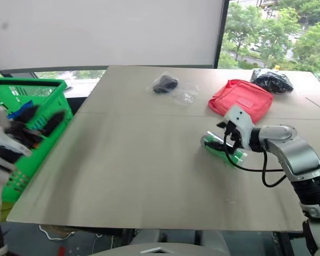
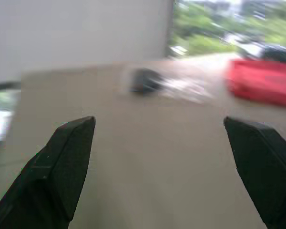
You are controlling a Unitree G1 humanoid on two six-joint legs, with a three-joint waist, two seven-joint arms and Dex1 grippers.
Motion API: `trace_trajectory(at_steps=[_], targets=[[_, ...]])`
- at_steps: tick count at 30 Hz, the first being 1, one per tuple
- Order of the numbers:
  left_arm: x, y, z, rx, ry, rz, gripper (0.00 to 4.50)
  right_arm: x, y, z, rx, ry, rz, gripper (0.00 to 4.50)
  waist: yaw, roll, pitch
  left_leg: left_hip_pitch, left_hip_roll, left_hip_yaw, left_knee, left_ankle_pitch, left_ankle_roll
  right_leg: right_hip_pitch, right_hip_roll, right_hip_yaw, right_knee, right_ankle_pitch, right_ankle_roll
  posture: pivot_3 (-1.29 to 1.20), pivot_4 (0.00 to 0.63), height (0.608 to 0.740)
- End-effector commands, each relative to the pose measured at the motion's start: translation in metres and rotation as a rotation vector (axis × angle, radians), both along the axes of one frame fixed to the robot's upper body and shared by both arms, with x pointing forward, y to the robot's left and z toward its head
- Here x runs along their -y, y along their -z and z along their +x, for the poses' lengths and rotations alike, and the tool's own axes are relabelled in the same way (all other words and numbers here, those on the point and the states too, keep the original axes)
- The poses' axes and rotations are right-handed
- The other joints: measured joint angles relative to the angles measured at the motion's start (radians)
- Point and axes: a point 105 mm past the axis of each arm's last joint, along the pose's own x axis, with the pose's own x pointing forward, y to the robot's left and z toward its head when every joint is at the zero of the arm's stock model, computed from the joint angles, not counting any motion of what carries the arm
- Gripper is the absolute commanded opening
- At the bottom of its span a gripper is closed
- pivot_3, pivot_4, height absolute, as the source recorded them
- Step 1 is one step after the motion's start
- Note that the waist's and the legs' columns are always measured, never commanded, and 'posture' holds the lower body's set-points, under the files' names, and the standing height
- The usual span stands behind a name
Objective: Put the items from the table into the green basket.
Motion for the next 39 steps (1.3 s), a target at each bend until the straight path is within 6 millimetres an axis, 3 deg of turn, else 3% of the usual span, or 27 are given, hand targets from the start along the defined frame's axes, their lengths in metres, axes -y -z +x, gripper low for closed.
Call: trace_trajectory(at_steps=[1,5,11,13,17,19,21,22,25,29,31,35,39], targets=[[0.038,-0.004,-0.021,-0.043,0.24,0.07,4.44,0.011,0.009,0.005,0.005,0.048,-0.137,4.5,-0.006,0.003,0.0,0.001,0.0,0.0,0.0,0.0,0.0,0.0,0.0,0.0,0.001,0.0,0.0,0.07,0.0,0.74],[0.053,-0.008,-0.031,-0.07,0.338,0.033,4.44,0.016,0.028,-0.002,-0.109,0.061,-0.188,4.5,-0.004,0.016,0.003,0.006,-0.001,-0.001,0.001,-0.001,0.002,0.007,0.001,-0.001,0.001,0.0,-0.001,0.07,0.0,0.74],[0.062,-0.001,-0.049,-0.147,0.438,0.042,4.44,0.018,0.031,0.011,-0.126,0.145,-0.175,4.5,-0.014,0.018,0.004,0.008,0.0,0.0,0.001,0.0,0.002,0.009,0.004,0.0,0.001,0.0,-0.001,0.07,0.0,0.74],[0.065,-0.003,-0.053,-0.145,0.459,0.029,4.5,0.017,0.032,0.01,-0.143,0.136,-0.171,3.96,-0.013,0.018,0.004,0.008,0.0,-0.001,0.001,0.001,0.0,0.009,0.004,0.0,-0.001,0.0,0.0,0.07,0.0,0.74],[0.065,-0.004,-0.053,-0.138,0.463,0.031,4.5,0.017,0.033,0.008,-0.146,0.127,-0.175,2.36,-0.011,0.018,0.004,0.007,0.0,-0.001,0.001,0.001,0.0,0.009,0.004,0.0,-0.001,0.0,0.0,0.07,0.0,0.74],[0.066,-0.004,-0.051,-0.133,0.46,0.028,4.5,0.015,0.031,0.009,-0.138,0.12,-0.16,2.03,-0.011,0.018,0.004,0.007,0.0,-0.001,0.001,0.0,0.0,0.009,0.004,0.0,-0.001,0.0,0.0,0.07,0.0,0.74],[0.069,-0.004,-0.048,-0.111,0.452,0.018,4.5,0.011,0.028,0.008,-0.126,0.099,-0.136,1.99,-0.011,0.018,0.004,0.007,0.0,-0.001,0.001,0.0,0.001,0.009,0.004,0.0,-0.001,0.0,0.0,0.07,0.0,0.74],[0.072,-0.005,-0.046,-0.094,0.448,0.006,4.5,0.007,0.024,0.009,-0.113,0.09,-0.112,1.98,-0.011,0.018,0.004,0.007,0.0,-0.001,0.001,0.0,0.0,0.009,0.004,0.0,-0.001,0.0,0.0,0.07,0.0,0.74],[0.095,-0.009,-0.035,-0.047,0.424,-0.195,4.5,-0.03,-0.008,0.009,-0.077,0.007,0.124,1.97,-0.013,0.018,0.004,0.007,0.0,-0.001,0.002,0.0,0.0,0.009,0.004,0.0,-0.001,0.0,0.0,0.06,0.0,0.74],[0.119,-0.023,-0.014,-0.084,0.392,-0.604,4.5,-0.08,-0.058,-0.016,-0.072,-0.212,0.433,1.96,-0.013,0.018,0.004,0.005,0.0,-0.002,0.003,0.0,0.0,0.008,0.004,0.0,0.0,0.0,0.0,0.05,0.0,0.74],[0.126,-0.025,-0.01,-0.102,0.398,-0.678,4.5,-0.096,-0.076,-0.028,-0.074,-0.289,0.524,1.96,-0.014,0.017,0.003,0.004,0.0,-0.004,0.004,0.0,0.001,0.008,0.004,0.0,0.0,0.001,0.0,0.04,0.0,0.74],[0.128,-0.023,0.0,-0.119,0.374,-0.738,4.5,-0.116,-0.102,-0.042,-0.067,-0.38,0.671,1.96,-0.014,0.016,0.002,0.004,0.0,-0.004,0.005,0.001,-0.001,0.008,0.004,-0.001,0.0,0.001,0.0,0.04,0.0,0.74],[0.129,-0.031,0.008,-0.081,0.368,-0.82,4.5,-0.127,-0.106,-0.057,-0.086,-0.453,0.706,1.96,-0.012,0.016,0.002,0.004,-0.001,-0.005,0.006,0.001,-0.002,0.008,0.004,-0.001,0.0,0.001,0.0,0.04,0.0,0.74]])
